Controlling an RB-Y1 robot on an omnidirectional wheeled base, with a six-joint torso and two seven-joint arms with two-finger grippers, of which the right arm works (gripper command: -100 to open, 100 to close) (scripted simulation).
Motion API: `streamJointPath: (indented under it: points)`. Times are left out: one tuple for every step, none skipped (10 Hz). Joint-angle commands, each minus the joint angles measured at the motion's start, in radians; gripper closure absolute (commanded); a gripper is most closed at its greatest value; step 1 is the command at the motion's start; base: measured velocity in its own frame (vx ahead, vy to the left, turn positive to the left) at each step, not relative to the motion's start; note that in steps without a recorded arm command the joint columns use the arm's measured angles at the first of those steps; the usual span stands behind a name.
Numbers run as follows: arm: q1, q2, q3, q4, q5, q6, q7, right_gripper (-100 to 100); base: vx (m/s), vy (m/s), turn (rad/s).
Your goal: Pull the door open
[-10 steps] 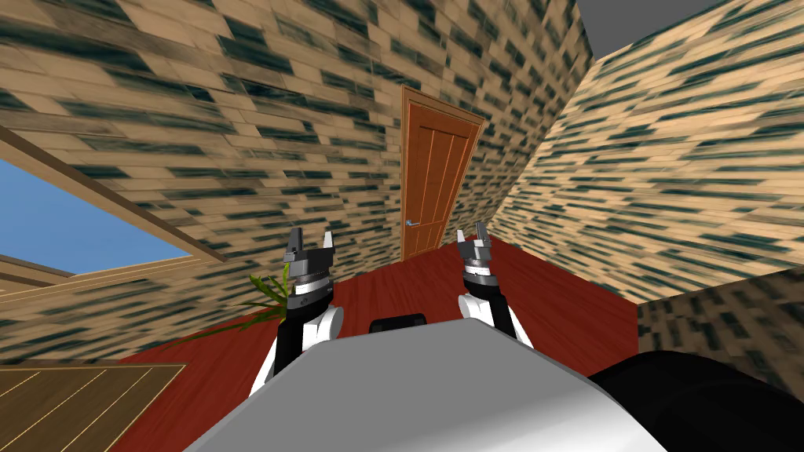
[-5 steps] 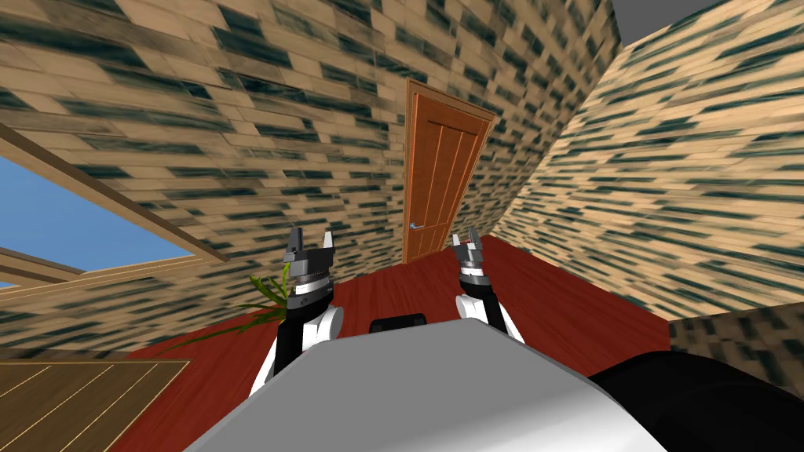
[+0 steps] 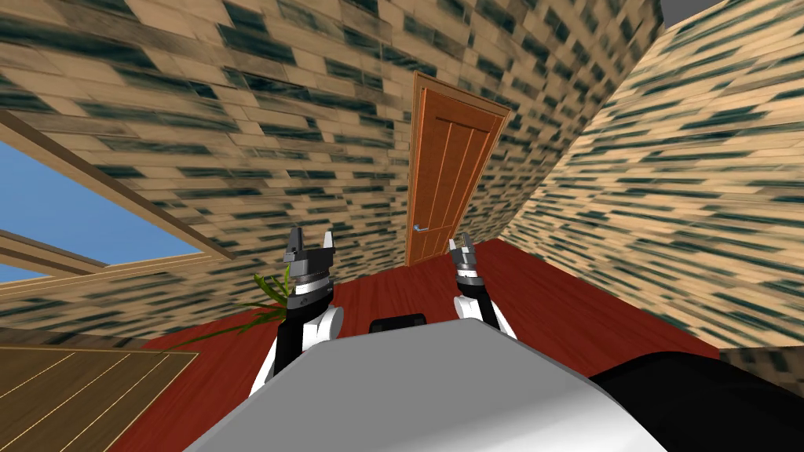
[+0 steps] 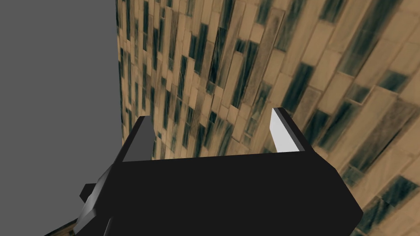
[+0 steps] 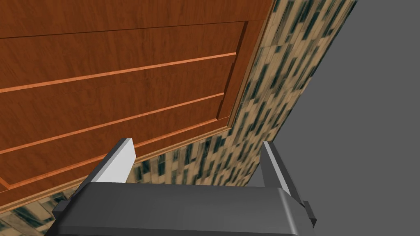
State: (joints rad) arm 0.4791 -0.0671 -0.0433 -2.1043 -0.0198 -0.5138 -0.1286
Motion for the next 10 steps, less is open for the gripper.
streamJointPath:
  points:
    - [-0.017, -0.011, -0.003, 0.050, -0.004, -0.010, -0.006, -100, 0.086, -0.025, 0.117]
    - [-0.025, -0.019, -0.004, 0.081, -0.006, -0.021, -0.010, -100, 0.098, -0.029, 0.100]
    - [-0.025, -0.019, -0.004, 0.093, -0.006, -0.021, -0.010, -100, 0.074, -0.020, 0.029]
    - [-0.032, -0.026, -0.005, 0.129, -0.008, -0.032, -0.014, -100, 0.054, -0.010, 0.071]
    - [-0.041, -0.034, -0.006, 0.163, -0.010, -0.044, -0.018, -100, 0.077, -0.024, 0.115]
    - [-0.050, -0.042, -0.007, 0.196, -0.013, -0.055, -0.023, -100, 0.095, -0.035, 0.113]
    - [-0.050, -0.042, -0.007, 0.208, -0.013, -0.055, -0.023, -100, 0.061, -0.028, 0.043]
    - [-0.058, -0.049, -0.008, 0.247, -0.015, -0.067, -0.027, -100, 0.047, -0.022, 0.068]
    - [-0.067, -0.057, -0.010, 0.274, -0.017, -0.080, -0.031, -100, 0.071, -0.029, 0.139]
    - [-0.067, -0.057, -0.010, 0.289, -0.017, -0.080, -0.031, -100, 0.060, -0.024, 0.046]
